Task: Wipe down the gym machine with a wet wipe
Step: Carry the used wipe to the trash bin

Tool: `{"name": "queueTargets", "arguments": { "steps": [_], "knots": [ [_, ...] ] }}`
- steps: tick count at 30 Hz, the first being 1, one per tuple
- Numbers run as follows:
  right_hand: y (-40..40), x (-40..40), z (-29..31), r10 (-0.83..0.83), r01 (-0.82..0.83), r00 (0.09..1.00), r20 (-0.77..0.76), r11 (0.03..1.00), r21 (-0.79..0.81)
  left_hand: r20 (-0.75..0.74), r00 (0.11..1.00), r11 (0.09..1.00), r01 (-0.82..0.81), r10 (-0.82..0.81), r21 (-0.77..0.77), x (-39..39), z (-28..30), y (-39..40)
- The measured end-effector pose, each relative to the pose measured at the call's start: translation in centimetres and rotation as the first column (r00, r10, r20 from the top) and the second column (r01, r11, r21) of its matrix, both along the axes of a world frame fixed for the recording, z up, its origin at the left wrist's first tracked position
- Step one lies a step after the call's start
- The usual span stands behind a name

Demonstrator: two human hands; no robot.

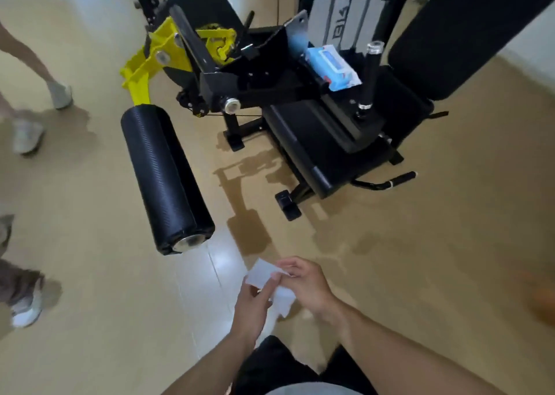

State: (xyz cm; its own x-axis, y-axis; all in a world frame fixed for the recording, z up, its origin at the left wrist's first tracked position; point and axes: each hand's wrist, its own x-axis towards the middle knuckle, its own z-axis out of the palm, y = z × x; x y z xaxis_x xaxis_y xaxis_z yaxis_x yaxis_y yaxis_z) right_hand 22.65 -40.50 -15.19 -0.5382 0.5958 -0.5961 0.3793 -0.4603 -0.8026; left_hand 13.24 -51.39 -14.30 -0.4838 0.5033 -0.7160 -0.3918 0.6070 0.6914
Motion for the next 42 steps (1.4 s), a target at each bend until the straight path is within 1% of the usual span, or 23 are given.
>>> {"name": "queueTargets", "arguments": {
  "steps": [3, 6, 8, 10, 12, 14, 16, 18, 23, 30, 34, 39, 42],
  "knots": [
    [1.5, 7.0, 0.3, -0.092, 0.093, 0.995, 0.034, 0.995, -0.027, -0.026, 0.997, 0.997, 0.068, -0.067, 0.045, 4.9, 0.0, 3.5],
    [3.2, 15.4, 0.0, -0.288, 0.292, 0.955, 0.074, 0.955, -0.060, -0.084, 0.976, 0.976, 0.208, -0.202, 0.061, 11.5, -0.6, 7.1],
    [4.2, 21.5, -0.4, -0.454, 0.458, 0.889, 0.064, 0.882, -0.114, -0.096, 0.948, 0.948, 0.310, -0.302, 0.071, 17.0, -0.9, 9.3],
    [5.0, 27.6, -0.6, -0.603, 0.603, 0.794, 0.069, 0.770, -0.207, -0.093, 0.923, 0.920, 0.381, -0.373, 0.089, 22.6, -1.1, 11.3],
    [5.5, 33.4, -0.4, -0.682, 0.671, 0.727, 0.081, 0.679, -0.298, -0.098, 0.892, 0.887, 0.450, -0.441, 0.109, 28.1, -1.3, 13.1],
    [5.9, 38.8, -0.3, -0.725, 0.710, 0.681, 0.105, 0.618, -0.336, -0.103, 0.847, 0.840, 0.531, -0.522, 0.109, 33.0, -1.3, 14.9],
    [6.3, 43.3, -0.3, -0.766, 0.754, 0.630, 0.129, 0.563, -0.337, -0.112, 0.805, 0.798, 0.592, -0.582, 0.113, 37.0, -1.3, 16.7],
    [6.8, 46.9, -0.1, -0.812, 0.790, 0.571, 0.116, 0.506, -0.346, -0.117, 0.775, 0.767, 0.632, -0.621, 0.115, 40.3, -1.3, 18.7],
    [9.6, 54.4, -0.5, -0.884, 0.838, 0.462, 0.077, 0.407, -0.365, -0.088, 0.707, 0.701, 0.707, -0.701, 0.098, 47.2, -1.8, 24.4],
    [18.4, 64.2, -1.9, -0.950, 0.909, 0.296, 0.100, 0.248, -0.336, -0.041, 0.662, 0.653, 0.747, -0.749, 0.124, 57.9, -3.7, 35.4],
    [23.9, 69.3, -2.3, -0.969, 0.931, 0.191, 0.157, 0.128, -0.341, -0.075, 0.606, 0.600, 0.795, -0.792, 0.095, 64.0, -4.7, 42.3],
    [30.5, 76.2, -2.3, -0.977, 0.940, 0.154, 0.146, 0.099, -0.326, -0.160, 0.479, 0.463, 0.877, -0.863, 0.132, 72.1, -4.3, 50.4],
    [34.1, 80.9, -2.7, -0.980, 0.943, 0.133, 0.148, 0.079, -0.322, -0.201, 0.420, 0.413, 0.907, -0.885, 0.078, 76.2, -4.8, 54.2]
  ]
}}
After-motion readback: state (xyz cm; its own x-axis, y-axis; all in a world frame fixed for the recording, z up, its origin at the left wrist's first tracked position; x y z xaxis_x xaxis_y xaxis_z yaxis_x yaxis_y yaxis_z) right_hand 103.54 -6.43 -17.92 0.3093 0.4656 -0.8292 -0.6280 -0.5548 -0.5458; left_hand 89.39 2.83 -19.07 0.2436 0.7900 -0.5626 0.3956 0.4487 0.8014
